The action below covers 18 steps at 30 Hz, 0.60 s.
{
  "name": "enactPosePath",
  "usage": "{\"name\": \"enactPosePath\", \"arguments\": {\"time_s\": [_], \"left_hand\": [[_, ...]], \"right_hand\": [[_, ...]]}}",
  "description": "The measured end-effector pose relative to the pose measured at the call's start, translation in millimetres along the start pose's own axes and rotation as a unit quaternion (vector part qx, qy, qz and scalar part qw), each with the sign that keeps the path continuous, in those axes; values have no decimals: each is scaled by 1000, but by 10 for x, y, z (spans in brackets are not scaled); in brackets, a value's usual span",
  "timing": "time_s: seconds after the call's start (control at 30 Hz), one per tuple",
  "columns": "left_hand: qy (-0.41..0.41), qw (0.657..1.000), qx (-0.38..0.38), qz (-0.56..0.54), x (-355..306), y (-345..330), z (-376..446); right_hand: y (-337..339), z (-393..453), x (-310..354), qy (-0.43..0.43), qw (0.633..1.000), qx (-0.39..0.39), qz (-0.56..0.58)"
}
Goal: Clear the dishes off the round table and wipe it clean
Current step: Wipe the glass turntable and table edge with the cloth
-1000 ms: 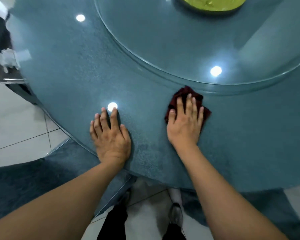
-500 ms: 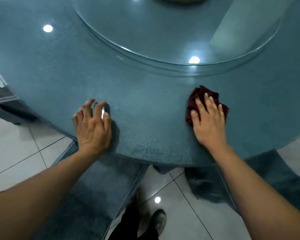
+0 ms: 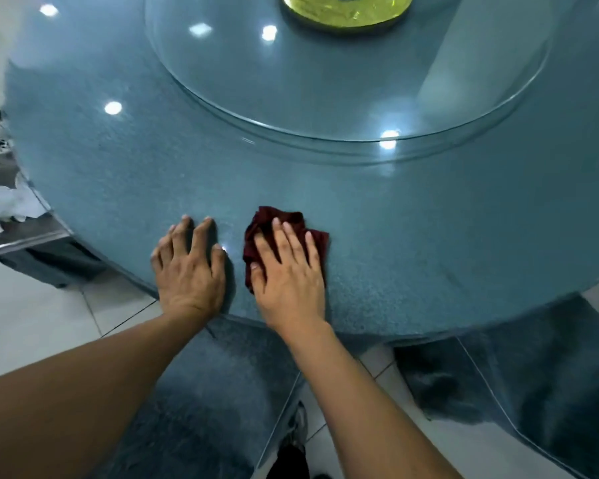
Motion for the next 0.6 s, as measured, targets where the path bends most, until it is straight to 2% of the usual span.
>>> {"name": "enactPosePath", "arguments": {"time_s": [0.1, 0.27, 0.33, 0.43, 0.47, 0.6], "left_hand": [[-4, 1000, 10, -1, 12, -1, 11], [3, 1000, 11, -12, 15, -22, 11], [5, 1000, 0, -12, 9, -21, 7], [12, 1000, 7, -5, 1, -41, 10], [13, 1000, 10, -7, 5, -42, 14], [11, 1000, 7, -15, 35, -43, 41]], "right_hand": [[128, -130, -383, 12, 1000, 8, -17], [683, -525, -1711, -179, 981, -15, -76], [767, -583, -1905, -227, 969, -36, -86], [604, -463, -1499, -308, 946, -64, -81], [507, -391, -1225, -299, 949, -65, -75], [23, -185, 56, -91, 995, -36, -18]]}}
Point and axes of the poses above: each hand's wrist, its own z-axis towards the middle knuckle, its own y-axis out of the back of the hand, x = y × z, the point moved 1 cm from there along z, towards the middle knuckle, and after that the axes turned 1 degree about -x, right-handed, at the moved point
